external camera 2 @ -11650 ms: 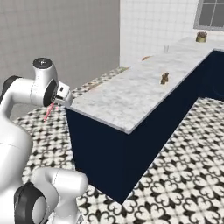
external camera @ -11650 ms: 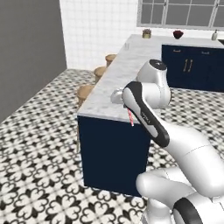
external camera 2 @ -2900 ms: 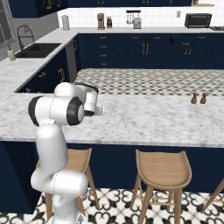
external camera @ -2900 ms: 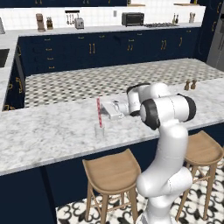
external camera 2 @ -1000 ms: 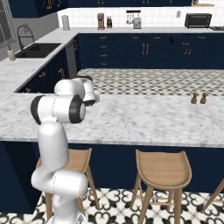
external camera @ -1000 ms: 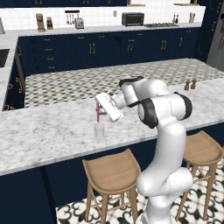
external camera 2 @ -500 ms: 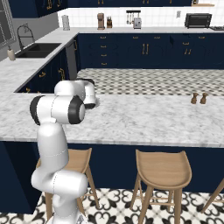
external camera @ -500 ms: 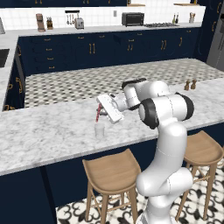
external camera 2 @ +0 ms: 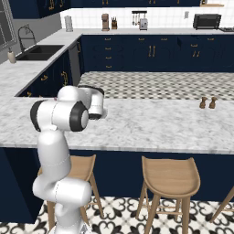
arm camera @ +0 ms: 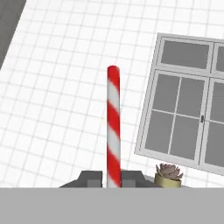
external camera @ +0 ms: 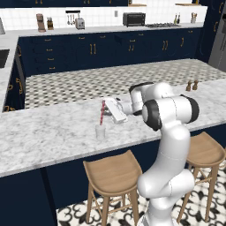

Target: Take a straw from the drawer in front and place it inside the glass cup on the dining counter.

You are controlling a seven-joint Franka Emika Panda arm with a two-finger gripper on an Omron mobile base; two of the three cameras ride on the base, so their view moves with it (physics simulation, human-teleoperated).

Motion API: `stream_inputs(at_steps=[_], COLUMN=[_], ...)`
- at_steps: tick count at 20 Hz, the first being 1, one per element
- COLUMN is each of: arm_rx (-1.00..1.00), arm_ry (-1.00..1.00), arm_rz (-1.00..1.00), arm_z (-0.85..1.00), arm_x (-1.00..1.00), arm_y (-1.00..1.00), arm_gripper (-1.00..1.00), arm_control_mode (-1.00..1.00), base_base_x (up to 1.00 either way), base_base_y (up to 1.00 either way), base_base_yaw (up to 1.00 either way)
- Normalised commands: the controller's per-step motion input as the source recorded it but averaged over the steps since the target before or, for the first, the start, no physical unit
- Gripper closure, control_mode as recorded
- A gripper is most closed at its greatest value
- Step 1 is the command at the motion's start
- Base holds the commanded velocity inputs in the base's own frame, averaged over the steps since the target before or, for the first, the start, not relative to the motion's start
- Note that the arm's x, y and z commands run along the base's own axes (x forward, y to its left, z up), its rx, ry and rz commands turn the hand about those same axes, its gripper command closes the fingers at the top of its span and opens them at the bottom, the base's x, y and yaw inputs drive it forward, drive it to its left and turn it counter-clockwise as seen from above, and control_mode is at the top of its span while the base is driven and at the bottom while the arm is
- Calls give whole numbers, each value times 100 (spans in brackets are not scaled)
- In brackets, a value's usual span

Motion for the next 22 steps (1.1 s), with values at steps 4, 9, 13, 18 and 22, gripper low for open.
stream_inputs(at_steps=[4,9,13,18,22], arm_rx=[0,-3,-5,-4,-3], arm_ry=[6,0,0,1,1], arm_rz=[-5,-4,-1,0,0], arm_z=[0,0,0,-5,-10], arm_x=[-13,-10,0,0,0], arm_y=[-2,-10,0,0,0], arm_gripper=[100,100,100,100,100], arm_control_mode=[-100,-100,-100,-100,-100], base_base_x=[0,0,0,0,0], base_base_y=[0,0,0,0,0], base_base_yaw=[0,0,0,0,0])
